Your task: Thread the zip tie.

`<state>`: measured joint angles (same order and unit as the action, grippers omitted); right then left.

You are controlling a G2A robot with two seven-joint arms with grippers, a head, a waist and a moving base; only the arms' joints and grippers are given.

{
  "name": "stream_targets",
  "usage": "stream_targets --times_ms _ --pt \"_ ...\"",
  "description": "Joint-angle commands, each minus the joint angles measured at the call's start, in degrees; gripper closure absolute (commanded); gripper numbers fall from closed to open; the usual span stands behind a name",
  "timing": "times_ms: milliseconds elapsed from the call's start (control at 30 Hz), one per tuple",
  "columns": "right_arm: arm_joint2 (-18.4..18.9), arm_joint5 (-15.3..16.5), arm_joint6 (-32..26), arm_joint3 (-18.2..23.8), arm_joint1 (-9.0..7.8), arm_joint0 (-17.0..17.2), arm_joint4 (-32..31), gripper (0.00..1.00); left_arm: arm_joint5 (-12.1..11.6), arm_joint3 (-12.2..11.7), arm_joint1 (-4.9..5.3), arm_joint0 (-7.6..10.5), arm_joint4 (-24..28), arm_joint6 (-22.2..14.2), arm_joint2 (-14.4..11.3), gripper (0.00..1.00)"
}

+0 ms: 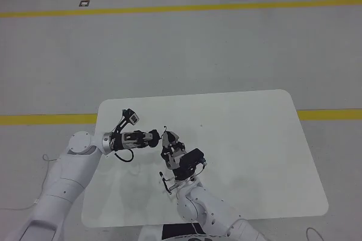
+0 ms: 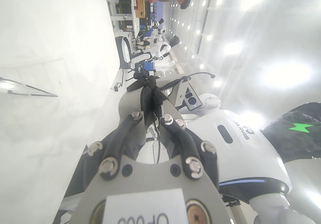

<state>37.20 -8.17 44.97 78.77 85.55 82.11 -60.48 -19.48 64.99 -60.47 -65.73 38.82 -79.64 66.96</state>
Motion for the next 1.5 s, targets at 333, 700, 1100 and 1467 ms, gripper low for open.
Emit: stream_targets --times_ms 333,700,1100,1467 --pt "-0.1 -0.8 0.0 -0.3 0.08 -0.1 0.0 1.00 0.0 0.0 0.00 0.00 0.0 0.0 0.0 1.00" --pt "0.6 -0.9 0.0 -0.2 -0.14 0.5 0.0 1.00 0.0 0.0 0.00 0.00 0.0 0.0 0.0 1.00" --pt "0.9 -1.4 -0.5 -0.3 -0.21 0.7 0.2 1.00 0.0 0.0 0.00 0.00 0.0 0.0 0.0 1.00" --pt "1.4 -1.5 -0.4 -0.2 -0.32 1.1 0.6 1.00 0.0 0.0 0.00 0.00 0.0 0.0 0.0 1.00"
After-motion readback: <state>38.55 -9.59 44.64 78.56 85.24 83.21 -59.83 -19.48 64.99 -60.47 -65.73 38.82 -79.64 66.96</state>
